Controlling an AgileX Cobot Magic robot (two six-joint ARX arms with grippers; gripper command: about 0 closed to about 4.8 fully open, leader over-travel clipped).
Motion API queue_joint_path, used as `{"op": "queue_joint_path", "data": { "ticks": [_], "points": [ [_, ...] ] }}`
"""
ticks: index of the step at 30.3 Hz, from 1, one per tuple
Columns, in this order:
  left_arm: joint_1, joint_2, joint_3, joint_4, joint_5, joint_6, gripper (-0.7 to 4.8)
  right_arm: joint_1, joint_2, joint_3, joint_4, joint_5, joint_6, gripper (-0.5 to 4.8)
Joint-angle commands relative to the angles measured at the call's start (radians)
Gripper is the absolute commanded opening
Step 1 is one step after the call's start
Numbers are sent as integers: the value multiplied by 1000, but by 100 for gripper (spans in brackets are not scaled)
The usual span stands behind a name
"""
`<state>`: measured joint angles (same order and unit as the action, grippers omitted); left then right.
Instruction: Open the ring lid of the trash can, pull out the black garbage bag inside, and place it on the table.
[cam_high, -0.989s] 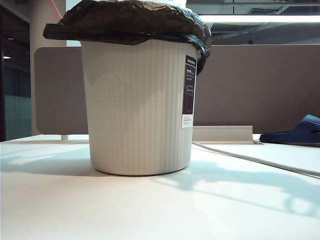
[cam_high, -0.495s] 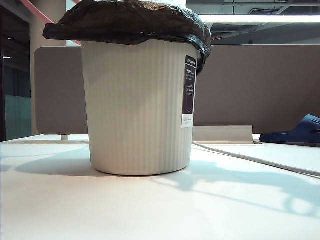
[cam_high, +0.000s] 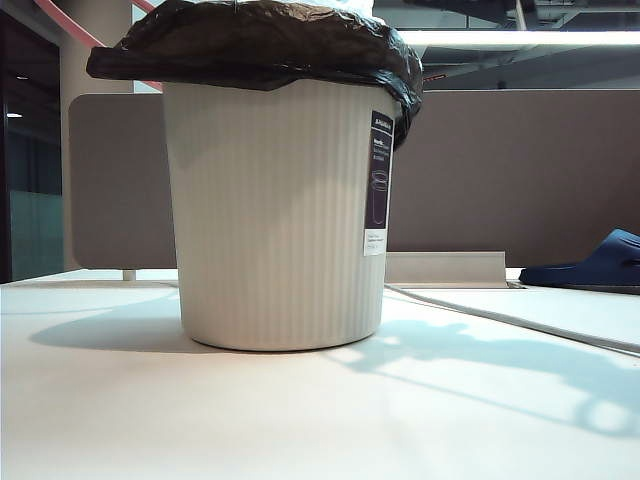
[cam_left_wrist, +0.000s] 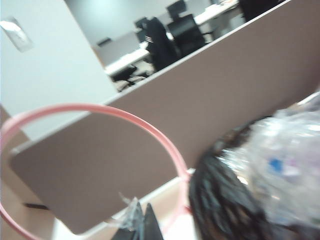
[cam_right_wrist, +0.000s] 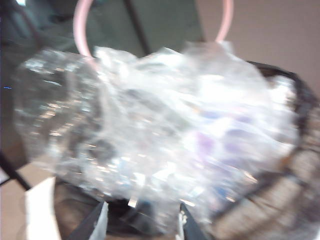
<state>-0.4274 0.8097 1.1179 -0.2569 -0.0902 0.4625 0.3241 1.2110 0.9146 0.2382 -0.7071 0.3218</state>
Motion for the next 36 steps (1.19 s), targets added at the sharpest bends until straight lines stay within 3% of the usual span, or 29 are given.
{"op": "queue_joint_path", "data": {
  "ticks": [1,6,11,15,17,23,27,36],
  "points": [
    [-1,-51,5,-86,77,-123,-6,2,-14,42,-103,91,-69,180],
    [-1,-98,5,-219,175,-268,-5,2,-23,135,-278,193,-133,180],
    [-1,-106,5,-351,216,-336,1,2,-27,232,-411,246,-146,180],
    [0,-95,2,-416,224,-397,106,2,-31,300,-511,299,-146,180],
    [0,-90,2,-438,230,-423,126,2,-33,324,-552,309,-146,180],
    [1,-79,2,-488,303,-517,127,2,-49,345,-611,310,-146,180],
    [1,-79,1,-507,349,-577,165,2,-64,345,-628,312,-147,180],
    [0,-80,-52,-500,420,-694,166,2,-70,345,-647,312,-147,180]
  ]
}}
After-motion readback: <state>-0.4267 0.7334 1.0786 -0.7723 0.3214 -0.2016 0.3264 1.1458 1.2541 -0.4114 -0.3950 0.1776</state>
